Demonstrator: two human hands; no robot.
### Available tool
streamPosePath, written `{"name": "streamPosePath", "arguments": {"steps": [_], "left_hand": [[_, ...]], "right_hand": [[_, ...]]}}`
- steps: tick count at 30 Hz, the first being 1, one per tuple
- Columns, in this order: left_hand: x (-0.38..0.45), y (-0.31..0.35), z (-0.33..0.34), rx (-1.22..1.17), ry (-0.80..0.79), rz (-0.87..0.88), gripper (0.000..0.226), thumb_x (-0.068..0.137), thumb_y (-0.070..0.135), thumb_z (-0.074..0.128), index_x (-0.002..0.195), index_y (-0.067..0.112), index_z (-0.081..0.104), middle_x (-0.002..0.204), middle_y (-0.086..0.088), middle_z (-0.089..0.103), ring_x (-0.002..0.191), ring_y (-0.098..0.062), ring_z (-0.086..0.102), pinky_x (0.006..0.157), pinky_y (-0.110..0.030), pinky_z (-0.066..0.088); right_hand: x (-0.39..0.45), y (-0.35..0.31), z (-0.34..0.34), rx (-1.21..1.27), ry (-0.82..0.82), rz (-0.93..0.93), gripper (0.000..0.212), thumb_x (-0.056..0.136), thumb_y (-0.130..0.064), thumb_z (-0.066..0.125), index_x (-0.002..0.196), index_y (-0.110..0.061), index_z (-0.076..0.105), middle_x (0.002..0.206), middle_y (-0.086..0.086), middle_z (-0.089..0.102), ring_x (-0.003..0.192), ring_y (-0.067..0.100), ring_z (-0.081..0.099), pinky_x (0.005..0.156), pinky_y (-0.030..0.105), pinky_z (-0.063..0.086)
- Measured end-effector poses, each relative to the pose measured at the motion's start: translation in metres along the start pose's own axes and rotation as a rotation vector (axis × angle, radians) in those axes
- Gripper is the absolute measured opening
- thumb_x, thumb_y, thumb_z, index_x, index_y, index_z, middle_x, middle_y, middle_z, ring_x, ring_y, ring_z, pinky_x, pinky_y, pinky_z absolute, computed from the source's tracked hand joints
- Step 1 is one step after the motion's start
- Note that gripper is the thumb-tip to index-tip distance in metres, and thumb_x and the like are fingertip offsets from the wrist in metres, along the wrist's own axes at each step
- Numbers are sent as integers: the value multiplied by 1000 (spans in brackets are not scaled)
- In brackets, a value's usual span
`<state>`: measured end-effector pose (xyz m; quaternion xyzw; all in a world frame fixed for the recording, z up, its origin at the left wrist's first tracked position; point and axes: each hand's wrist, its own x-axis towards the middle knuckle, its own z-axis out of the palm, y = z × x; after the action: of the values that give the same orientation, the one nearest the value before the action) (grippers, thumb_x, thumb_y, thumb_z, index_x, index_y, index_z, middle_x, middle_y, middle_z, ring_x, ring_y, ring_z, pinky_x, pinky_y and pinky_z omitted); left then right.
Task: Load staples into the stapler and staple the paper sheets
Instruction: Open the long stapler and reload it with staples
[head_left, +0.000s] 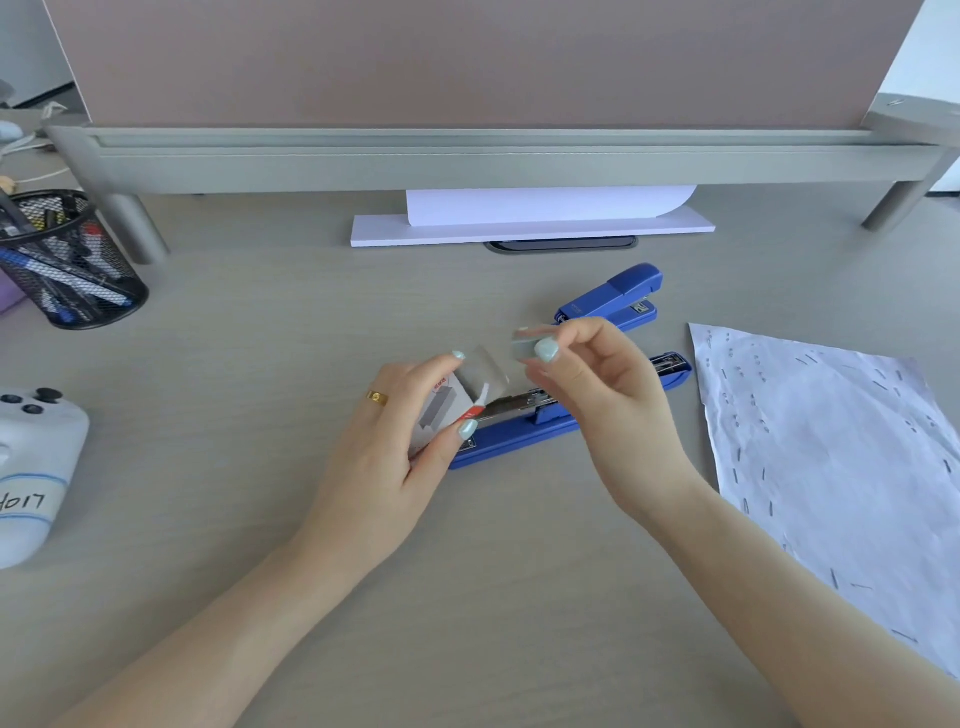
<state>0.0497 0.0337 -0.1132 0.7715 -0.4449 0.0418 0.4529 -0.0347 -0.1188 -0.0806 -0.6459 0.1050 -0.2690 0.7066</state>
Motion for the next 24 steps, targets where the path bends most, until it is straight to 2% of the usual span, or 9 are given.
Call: {"name": "streamPosePath", "arguments": {"steps": [1, 3, 6, 8, 11, 15, 19, 21, 24], "left_hand": [[0, 0, 0, 4, 15, -7, 38, 83, 43, 41, 120, 38, 37, 104, 17, 45, 100, 6, 40, 77, -4, 34], [-1, -2, 0, 18, 31, -17, 38, 83, 43, 42, 119, 34, 37, 108, 12, 44, 98, 6, 40, 75, -4, 34], [-2, -3, 1, 8, 16, -43, 38, 81, 46, 41, 118, 36, 36, 109, 19, 41, 100, 7, 39, 74, -3, 34], [-2, -3, 1, -9, -3, -51, 40, 79, 45, 41, 118, 38, 34, 111, 21, 39, 101, 11, 38, 76, -1, 33], [-2, -3, 2, -8, -19, -52, 42, 79, 43, 41, 120, 39, 33, 115, 16, 42, 101, 14, 38, 77, 2, 32], [-2, -1, 1, -17, -35, -55, 40, 78, 47, 40, 117, 42, 33, 108, 21, 42, 101, 12, 39, 76, 1, 33], [-1, 1, 0, -25, -48, -47, 36, 77, 49, 40, 111, 50, 30, 108, 29, 41, 101, 12, 39, 76, 0, 34], [-1, 0, 0, -35, -47, -47, 39, 77, 48, 42, 113, 49, 30, 111, 34, 39, 102, 17, 39, 78, 0, 34], [-1, -1, 2, -56, -30, -67, 51, 74, 48, 48, 120, 43, 29, 112, 45, 36, 102, 18, 41, 81, -4, 38]], "right_hand": [[1, -1, -1, 83, 40, 45, 18, 89, -8, 56, 75, -18, 54, 81, -6, 69, 86, 11, 67, 84, 26, 52], [3, -2, -2, 230, 86, 158, 21, 91, -5, 49, 76, -19, 52, 70, -5, 64, 71, 10, 66, 70, 25, 57], [1, -3, 1, 252, 69, 348, 27, 90, -4, 38, 73, -18, 53, 62, -3, 48, 48, 10, 45, 46, 21, 46], [0, -1, 4, 188, 11, 442, 26, 87, -7, 37, 70, -15, 54, 62, -2, 40, 45, 10, 36, 43, 20, 40], [-3, 1, 9, 127, -76, 519, 15, 84, -15, 44, 70, -14, 50, 61, -3, 33, 46, 10, 29, 43, 20, 38], [-7, 4, 12, -22, -141, 434, 28, 90, -18, 53, 62, -20, 50, 58, -10, 37, 46, 6, 31, 46, 19, 40], [-9, -1, 16, -134, -97, 271, 13, 88, -14, 58, 77, -20, 56, 53, -15, 47, 45, 1, 44, 45, 17, 42], [-9, -3, 16, -155, -86, 235, 13, 88, -10, 57, 87, -22, 61, 59, -9, 45, 46, -1, 45, 45, 16, 43], [-11, -2, 17, -186, -74, 248, 24, 87, -5, 53, 90, -25, 65, 69, 8, 38, 48, 1, 42, 46, 15, 44]]}}
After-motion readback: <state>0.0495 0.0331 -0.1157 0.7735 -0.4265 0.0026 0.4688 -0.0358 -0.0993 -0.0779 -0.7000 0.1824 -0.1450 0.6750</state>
